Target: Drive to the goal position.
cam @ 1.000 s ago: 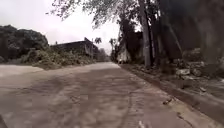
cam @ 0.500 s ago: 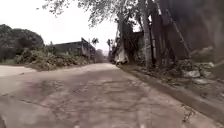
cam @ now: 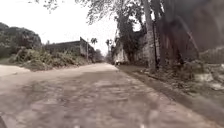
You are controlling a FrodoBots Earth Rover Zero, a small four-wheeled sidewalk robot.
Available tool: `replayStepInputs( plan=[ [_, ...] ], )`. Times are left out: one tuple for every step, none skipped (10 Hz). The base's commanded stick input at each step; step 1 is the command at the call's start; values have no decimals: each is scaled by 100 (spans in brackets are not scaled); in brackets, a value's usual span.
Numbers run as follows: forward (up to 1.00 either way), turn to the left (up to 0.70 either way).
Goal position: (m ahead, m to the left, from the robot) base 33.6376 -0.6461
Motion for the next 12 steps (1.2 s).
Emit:
replayStepInputs(
  plan=[
    [100, 0],
    [100, 0],
    [100, 0],
    [100, 0],
    [100, 0],
    [100, 0],
    [100, 0],
    [100, 0],
    [100, 0],
    [100, 0],
    [100, 0],
    [100, 0]
  ],
)
